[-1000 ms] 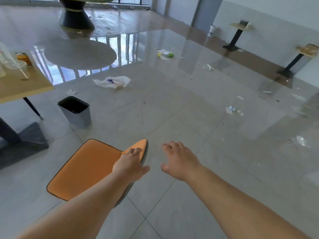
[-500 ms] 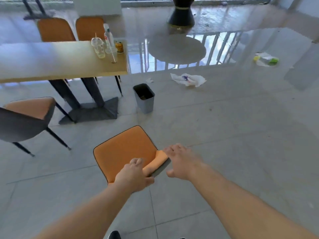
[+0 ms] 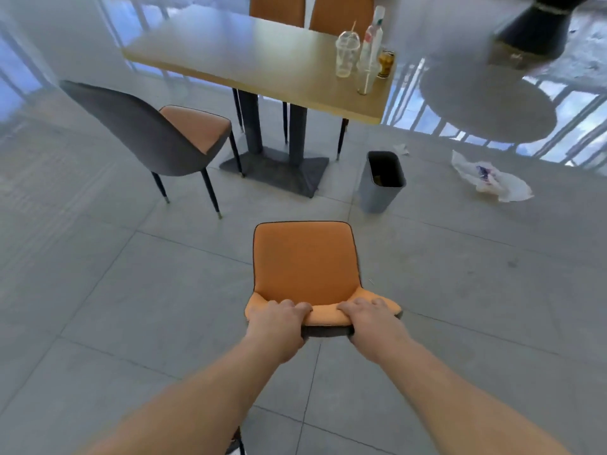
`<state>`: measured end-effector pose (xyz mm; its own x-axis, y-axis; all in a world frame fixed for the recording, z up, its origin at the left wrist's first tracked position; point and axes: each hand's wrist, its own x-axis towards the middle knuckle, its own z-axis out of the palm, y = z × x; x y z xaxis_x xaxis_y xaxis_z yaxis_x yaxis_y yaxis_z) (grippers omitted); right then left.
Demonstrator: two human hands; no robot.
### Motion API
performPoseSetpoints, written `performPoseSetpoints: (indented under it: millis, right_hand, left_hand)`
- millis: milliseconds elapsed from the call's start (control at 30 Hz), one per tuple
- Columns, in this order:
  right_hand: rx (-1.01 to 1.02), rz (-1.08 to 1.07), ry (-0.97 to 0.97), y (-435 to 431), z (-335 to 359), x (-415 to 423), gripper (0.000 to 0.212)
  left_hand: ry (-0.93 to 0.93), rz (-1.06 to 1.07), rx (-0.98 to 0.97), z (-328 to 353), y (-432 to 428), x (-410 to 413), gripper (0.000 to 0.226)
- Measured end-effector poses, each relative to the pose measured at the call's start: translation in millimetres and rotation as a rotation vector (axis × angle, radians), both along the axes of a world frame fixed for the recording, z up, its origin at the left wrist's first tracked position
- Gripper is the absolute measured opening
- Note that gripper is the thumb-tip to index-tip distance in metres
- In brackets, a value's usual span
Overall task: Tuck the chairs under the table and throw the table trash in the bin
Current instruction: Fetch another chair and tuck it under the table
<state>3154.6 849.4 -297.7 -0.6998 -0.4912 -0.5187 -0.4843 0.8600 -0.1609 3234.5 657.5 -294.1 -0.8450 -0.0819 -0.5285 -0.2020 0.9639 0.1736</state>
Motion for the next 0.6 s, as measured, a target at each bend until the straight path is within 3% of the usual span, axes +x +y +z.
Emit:
performPoseSetpoints:
  millis: [200, 433, 600]
  right_hand:
    - [-0.044, -0.038, 0.041, -119, -5, -42, 0.044]
    - [-0.050, -0.095, 0.049, -222, -1, -123, 0.046]
    - [-0.064, -0.138, 0.069, -273, 0, -190, 0.033]
  left_hand:
    - [0.080, 0.216, 0.027, -13, -134, -32, 0.041]
    - [0.082, 0.079, 0.095, -16, -250, -132, 0.038]
    - [0.068, 0.027, 0.101, -19, -308, -210, 0.036]
